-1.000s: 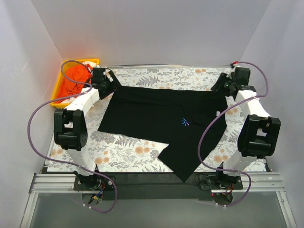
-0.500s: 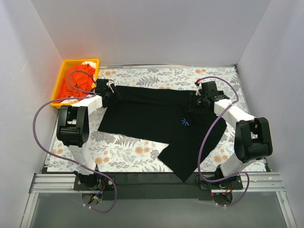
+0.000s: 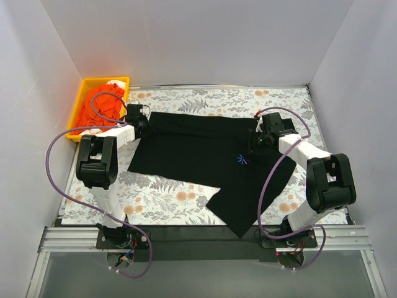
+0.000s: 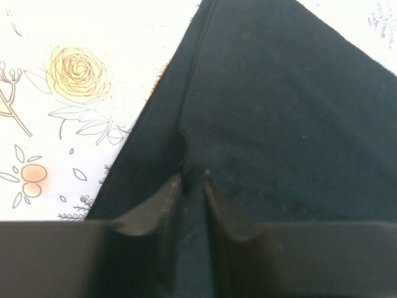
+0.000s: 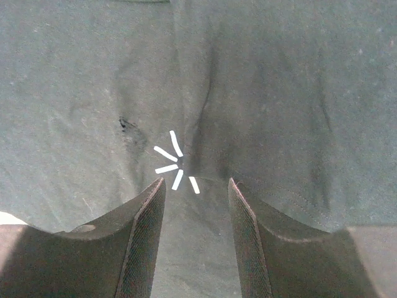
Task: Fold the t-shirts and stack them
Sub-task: Fold the tshirt
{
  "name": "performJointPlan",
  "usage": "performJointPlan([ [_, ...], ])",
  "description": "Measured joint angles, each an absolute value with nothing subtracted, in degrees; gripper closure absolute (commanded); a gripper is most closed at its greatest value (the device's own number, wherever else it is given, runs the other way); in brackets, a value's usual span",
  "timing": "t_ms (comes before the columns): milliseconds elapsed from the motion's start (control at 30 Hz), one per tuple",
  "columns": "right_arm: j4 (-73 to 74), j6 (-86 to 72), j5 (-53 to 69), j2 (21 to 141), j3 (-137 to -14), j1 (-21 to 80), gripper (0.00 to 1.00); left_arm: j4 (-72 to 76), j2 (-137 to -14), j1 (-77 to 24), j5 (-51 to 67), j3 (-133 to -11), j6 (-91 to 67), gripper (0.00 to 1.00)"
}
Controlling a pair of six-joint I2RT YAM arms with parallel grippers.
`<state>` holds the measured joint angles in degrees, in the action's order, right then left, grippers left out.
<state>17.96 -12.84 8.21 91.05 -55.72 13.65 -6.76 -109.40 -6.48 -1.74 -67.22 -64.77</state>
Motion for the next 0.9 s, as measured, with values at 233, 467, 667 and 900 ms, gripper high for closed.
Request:
performJointPlan([
  [233, 18.0, -12.0, 7.2, 90.8, -55.3, 13.6, 0.56, -9.4, -109.4, -6.5, -1.1, -69.5, -63.9, 1.0],
  [467, 18.0, -11.2, 5.0, 90.3, -54.8, 13.6, 0.56, -18.0, -109.4, -6.5, -1.5, -80.4, -64.5, 1.0],
  [667, 18.4, -10.2, 2.4, 90.3, -54.2, 13.6, 0.56, -24.6, -109.4, -6.5, -1.8, -85.0, -65.7, 0.99],
  [900, 18.8, -10.0, -0.7, 90.3, -54.2, 13.6, 0.56, -30.7, -111.8, -6.5, -4.9, -85.3, -66.5, 0.98],
])
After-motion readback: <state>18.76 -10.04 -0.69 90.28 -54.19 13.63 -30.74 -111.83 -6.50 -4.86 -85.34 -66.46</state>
